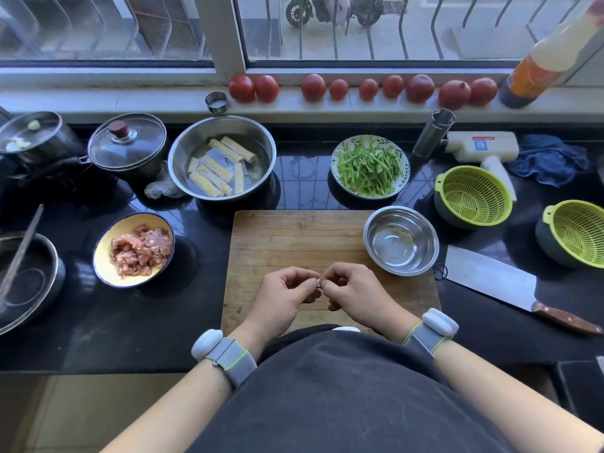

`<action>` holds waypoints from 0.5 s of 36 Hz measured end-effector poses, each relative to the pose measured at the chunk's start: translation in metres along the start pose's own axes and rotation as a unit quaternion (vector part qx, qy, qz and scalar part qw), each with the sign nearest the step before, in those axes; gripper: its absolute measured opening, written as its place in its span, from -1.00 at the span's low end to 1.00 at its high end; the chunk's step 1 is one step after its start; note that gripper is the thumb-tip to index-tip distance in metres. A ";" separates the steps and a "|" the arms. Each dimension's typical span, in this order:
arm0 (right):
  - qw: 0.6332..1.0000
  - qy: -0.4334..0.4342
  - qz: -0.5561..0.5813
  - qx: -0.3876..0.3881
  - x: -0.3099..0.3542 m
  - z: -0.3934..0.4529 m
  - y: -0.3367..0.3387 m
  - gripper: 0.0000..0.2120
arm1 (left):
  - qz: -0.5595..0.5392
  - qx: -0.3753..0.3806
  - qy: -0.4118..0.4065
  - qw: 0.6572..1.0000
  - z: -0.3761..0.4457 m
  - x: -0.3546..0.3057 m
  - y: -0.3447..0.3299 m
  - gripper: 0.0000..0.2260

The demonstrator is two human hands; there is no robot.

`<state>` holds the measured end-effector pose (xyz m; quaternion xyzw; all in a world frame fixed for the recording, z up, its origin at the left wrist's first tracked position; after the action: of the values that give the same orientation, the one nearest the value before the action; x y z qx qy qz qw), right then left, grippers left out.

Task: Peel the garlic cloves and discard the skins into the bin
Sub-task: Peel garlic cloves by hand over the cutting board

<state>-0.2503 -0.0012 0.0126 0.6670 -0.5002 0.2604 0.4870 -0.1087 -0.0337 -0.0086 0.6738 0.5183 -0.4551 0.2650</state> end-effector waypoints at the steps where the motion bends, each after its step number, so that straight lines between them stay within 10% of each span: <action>1: 1.000 -0.001 0.001 0.002 0.000 0.000 0.000 -0.87 | -0.005 0.007 0.004 1.000 0.000 0.000 -0.001 -0.93; 18: 0.999 -0.018 0.027 0.024 -0.001 0.000 -0.002 -0.90 | -0.039 0.033 0.041 0.998 0.000 0.005 -0.001 -0.92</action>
<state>-0.2490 -0.0010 0.0106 0.6692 -0.5204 0.2732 0.4547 -0.1093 -0.0307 -0.0128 0.6795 0.5397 -0.4537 0.2031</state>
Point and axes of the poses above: each hand's wrist, its own z-axis towards the middle knuckle, its own y-axis out of the back of the hand, x = y × z, the point moved 9 cm from there along z, towards the middle knuckle, and after that the axes turned 4 degrees about -z, right-handed, at the moved point
